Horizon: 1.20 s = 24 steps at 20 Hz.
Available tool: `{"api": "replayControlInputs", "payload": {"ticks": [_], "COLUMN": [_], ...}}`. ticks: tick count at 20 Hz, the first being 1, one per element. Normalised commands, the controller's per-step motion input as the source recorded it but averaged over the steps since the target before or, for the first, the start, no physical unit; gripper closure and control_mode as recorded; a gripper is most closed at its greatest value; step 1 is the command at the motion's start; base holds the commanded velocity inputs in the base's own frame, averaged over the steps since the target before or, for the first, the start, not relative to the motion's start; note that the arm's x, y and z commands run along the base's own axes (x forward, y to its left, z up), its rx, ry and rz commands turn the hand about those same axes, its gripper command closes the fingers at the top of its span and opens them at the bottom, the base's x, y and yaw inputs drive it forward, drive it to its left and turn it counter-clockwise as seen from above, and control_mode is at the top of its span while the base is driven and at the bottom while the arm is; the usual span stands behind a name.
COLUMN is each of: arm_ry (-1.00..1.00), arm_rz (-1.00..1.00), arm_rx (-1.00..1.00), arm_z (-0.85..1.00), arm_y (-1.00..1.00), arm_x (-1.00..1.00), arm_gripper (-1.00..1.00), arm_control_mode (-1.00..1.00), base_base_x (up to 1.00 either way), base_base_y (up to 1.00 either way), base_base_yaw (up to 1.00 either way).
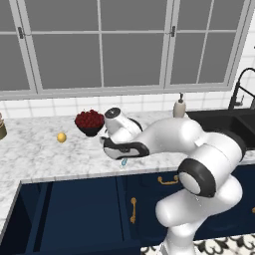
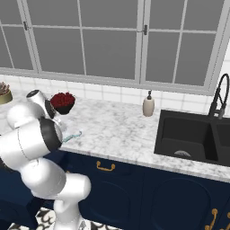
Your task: Pick the peeler from the drawer and place it on the counter.
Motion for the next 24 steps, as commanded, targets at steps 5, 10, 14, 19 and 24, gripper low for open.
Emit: {"api": "replayControlInputs", "payload": {"ticks": [5,10,14,19,24], "arm_ry": [-0.17,-0.34,-0.38,-0.48,-0.15], "arm_rz": [0.04,0.02,0.01,0.02,0.02], "arm_rx": [0.05,0.18,0.20,0.23,-0.04], "arm_z": [0.90,0.99,1.00,1.00,0.33], "arm_y": [-0.14,-0.52,-0.75,-0.53,0.06], "arm_x": [-0.60,-1.00,-1.00,-1.00,-0.15], "arm_gripper": [-1.00,-1.00,-1.00,-1.00,-1.00], "arm_control_mode": [-1.00,-1.00,-1.00,-1.00,-1.00], "base_base_x": [0.00,0.00,0.00,0.00,0.00], "base_base_y": [0.00,0.00,0.00,0.00,0.00], "base_base_yaw": [0.00,0.00,0.00,0.00,0.00]}}
